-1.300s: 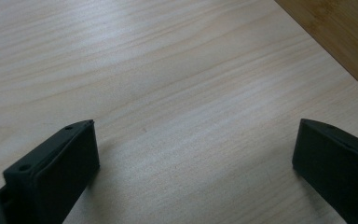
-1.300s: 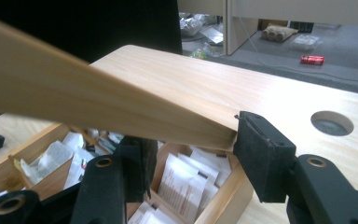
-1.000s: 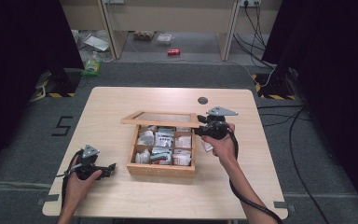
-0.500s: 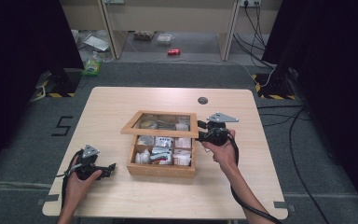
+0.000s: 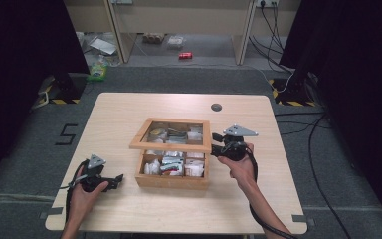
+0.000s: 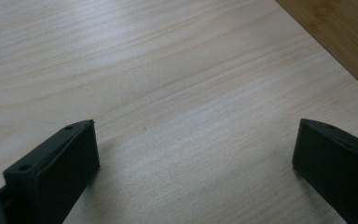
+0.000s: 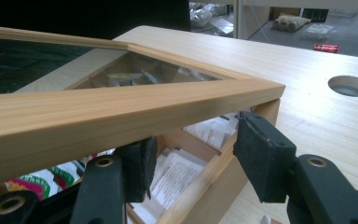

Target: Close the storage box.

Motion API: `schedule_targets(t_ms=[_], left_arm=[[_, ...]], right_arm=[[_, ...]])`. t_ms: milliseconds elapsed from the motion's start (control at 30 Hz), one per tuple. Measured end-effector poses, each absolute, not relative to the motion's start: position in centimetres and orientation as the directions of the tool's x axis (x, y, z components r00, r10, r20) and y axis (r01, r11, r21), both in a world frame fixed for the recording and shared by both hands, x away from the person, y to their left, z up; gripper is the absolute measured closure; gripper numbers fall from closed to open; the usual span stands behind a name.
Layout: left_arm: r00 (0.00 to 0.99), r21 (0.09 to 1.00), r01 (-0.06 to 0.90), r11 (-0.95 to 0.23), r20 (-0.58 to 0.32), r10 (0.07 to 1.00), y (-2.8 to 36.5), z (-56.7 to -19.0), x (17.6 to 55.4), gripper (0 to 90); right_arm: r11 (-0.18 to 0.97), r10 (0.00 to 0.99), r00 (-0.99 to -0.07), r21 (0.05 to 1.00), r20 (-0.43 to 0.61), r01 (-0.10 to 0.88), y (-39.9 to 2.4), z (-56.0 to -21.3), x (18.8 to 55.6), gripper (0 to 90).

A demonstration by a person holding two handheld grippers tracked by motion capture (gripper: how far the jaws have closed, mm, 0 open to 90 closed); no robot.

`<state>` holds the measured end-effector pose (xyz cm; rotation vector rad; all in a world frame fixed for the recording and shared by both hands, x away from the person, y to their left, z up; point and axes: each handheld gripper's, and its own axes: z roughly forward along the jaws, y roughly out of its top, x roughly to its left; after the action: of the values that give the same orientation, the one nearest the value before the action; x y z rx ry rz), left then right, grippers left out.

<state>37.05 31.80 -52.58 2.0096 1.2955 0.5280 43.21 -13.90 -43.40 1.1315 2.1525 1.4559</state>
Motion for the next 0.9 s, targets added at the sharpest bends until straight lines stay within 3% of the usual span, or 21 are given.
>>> schedule_targets(t_ms=[900], left_arm=[[0.423, 0.726, 0.630, -0.275, -0.024, 0.906, 31.8, -52.6, 37.0, 0.0]], right_arm=[[0.195, 0.734, -0.657, 0.873, 0.173, 0.447, -14.8, -44.8, 41.7, 49.4]])
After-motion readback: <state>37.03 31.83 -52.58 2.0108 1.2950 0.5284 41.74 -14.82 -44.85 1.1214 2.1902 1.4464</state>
